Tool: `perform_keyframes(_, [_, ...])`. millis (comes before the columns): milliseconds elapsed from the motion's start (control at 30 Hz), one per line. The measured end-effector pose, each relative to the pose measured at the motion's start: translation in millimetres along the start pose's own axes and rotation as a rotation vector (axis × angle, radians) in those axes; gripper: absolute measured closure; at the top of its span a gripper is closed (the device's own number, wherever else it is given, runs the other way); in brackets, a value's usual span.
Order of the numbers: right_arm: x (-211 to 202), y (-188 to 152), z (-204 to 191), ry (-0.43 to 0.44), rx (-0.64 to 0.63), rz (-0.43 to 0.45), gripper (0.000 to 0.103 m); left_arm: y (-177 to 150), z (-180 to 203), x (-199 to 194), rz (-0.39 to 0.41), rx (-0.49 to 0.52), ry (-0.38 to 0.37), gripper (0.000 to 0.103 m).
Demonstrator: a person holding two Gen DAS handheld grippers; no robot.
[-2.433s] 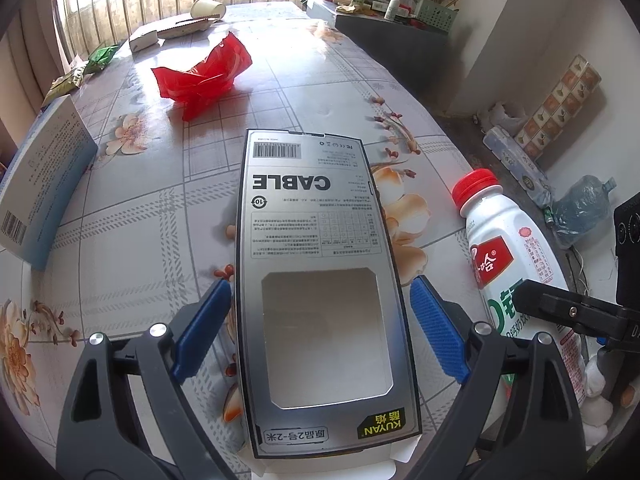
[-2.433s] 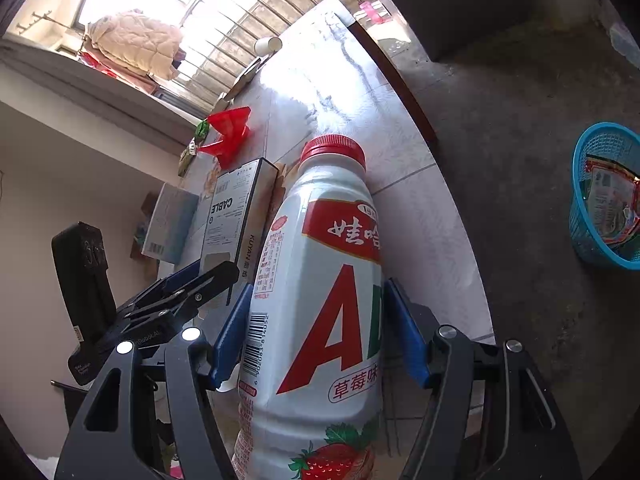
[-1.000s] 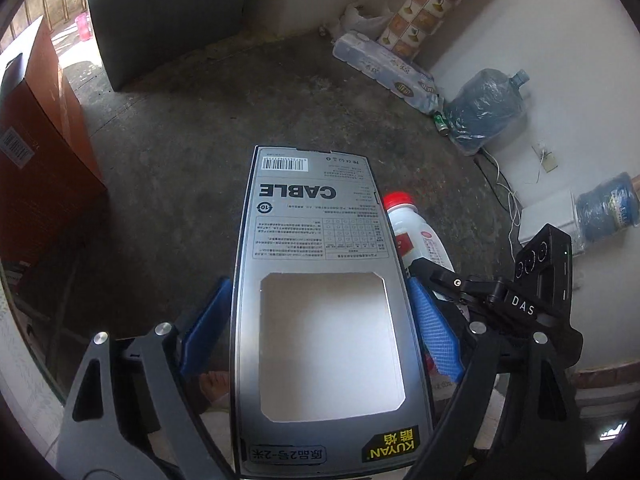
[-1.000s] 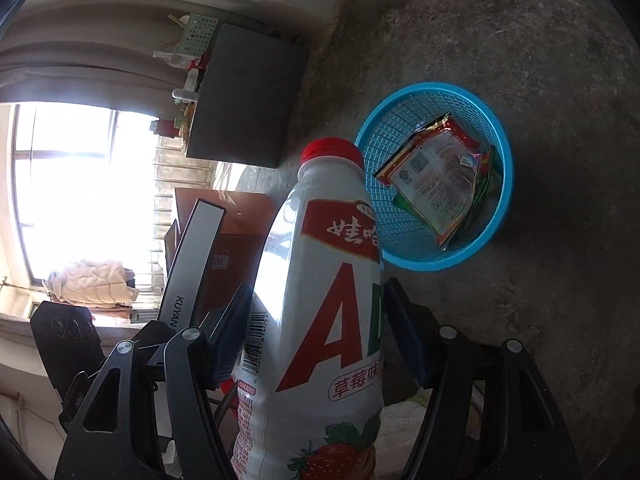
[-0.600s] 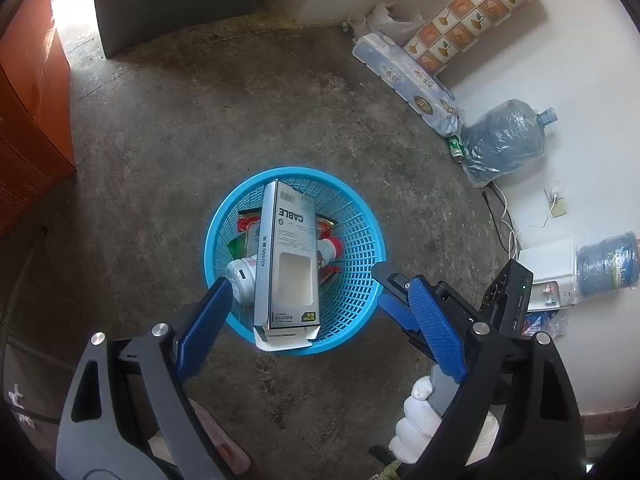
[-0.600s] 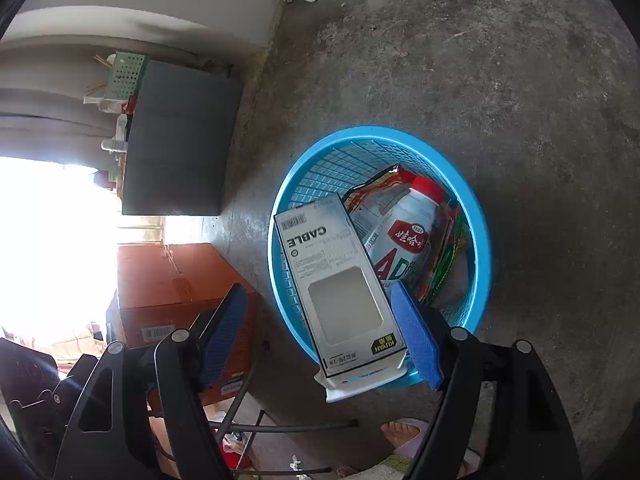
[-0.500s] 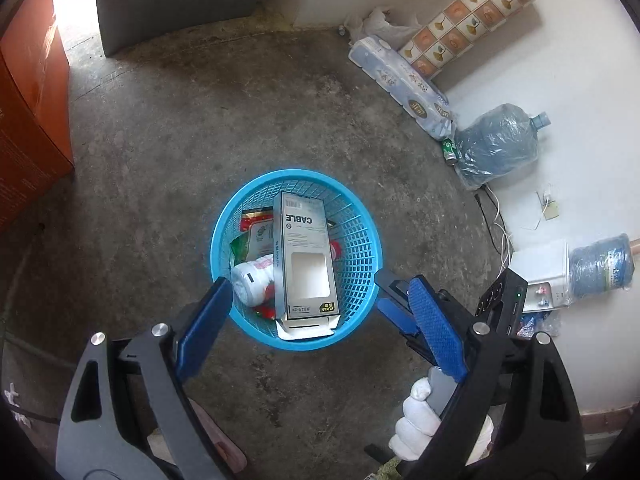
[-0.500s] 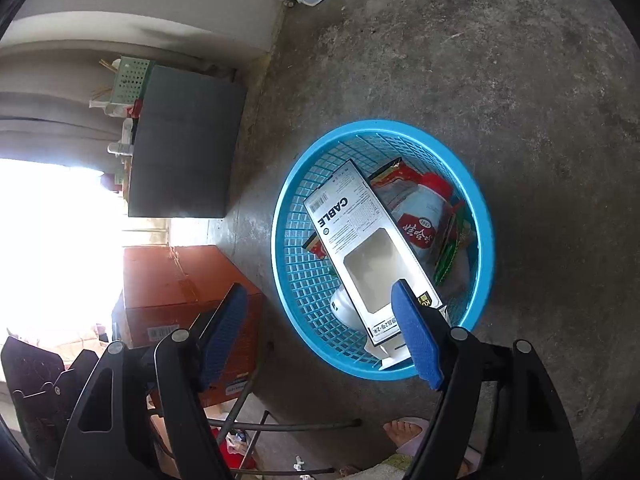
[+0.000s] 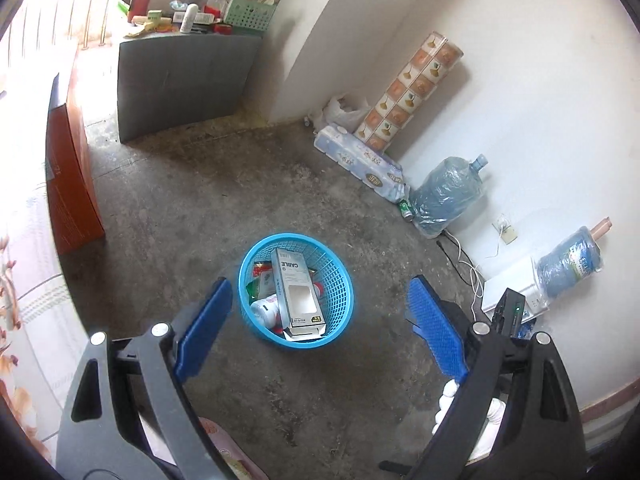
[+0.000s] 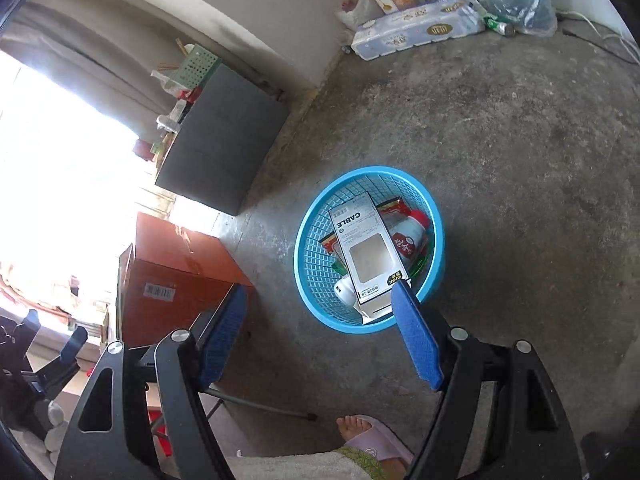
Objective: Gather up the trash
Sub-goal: 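Move both open tools back over the table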
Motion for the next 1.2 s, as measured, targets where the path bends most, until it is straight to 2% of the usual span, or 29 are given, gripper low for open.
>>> perform_keyframes(100, [-25, -5, -48, -0.024, -0.176, 0.028, 0.022, -15, -26, -52, 0.078, 0.001, 0.042, 0.018])
perform_keyframes(200, [-42, -13, -103, -0.009, -0.335, 0.032, 0.019, -30, -58, -106, 0.172, 0.005, 0.113, 0.018])
perform_keyframes(333, [-52, -30, -175, 0.084, -0.451, 0.001, 0.017, -57, -112, -178, 0.278, -0.029, 0.233, 0.018])
perform_keyframes(467, [-43, -59, -249, 0.200, -0.539, -0.083, 0.017, -93, -176, -239, 0.346, -0.125, 0.367, 0.018])
perform_keyframes(633, [-13, -121, -347, 0.360, -0.622, -0.258, 0.017, -144, -257, -311, 0.441, -0.306, 0.520, 0.018])
perform_keyframes(700, [3, -154, -389, 0.421, -0.657, -0.336, 0.017, -167, -288, -333, 0.466, -0.403, 0.563, 0.018])
perform_keyframes(833, [38, -229, -467, 0.487, -0.708, -0.499, 0.017, -204, -340, -365, 0.485, -0.549, 0.644, 0.018])
perform_keyframes(967, [55, -294, -543, 0.549, -0.848, -0.528, 0.017, -229, -371, -389, 0.491, -0.624, 0.700, 0.019])
perform_keyframes(1033, [65, -320, -578, 0.568, -0.901, -0.539, 0.018, -239, -384, -398, 0.489, -0.646, 0.723, 0.025])
perform_keyframes(1100, [79, -346, -607, 0.575, -0.969, -0.545, 0.028, -245, -396, -402, 0.486, -0.669, 0.732, 0.030])
perform_keyframes(1200, [105, -385, -639, 0.557, -1.063, -0.573, 0.049, -248, -409, -400, 0.479, -0.706, 0.720, 0.040])
Point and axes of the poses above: each gripper's, at about its wrist camera, not at the fingertips, and x roughly the way its jaws point, z to its right, y to its top, the point moved 6 cm from there along x, roughly the way its jaws point, and after that the axes turned 8 degrees about y, right-handed, at the moved point
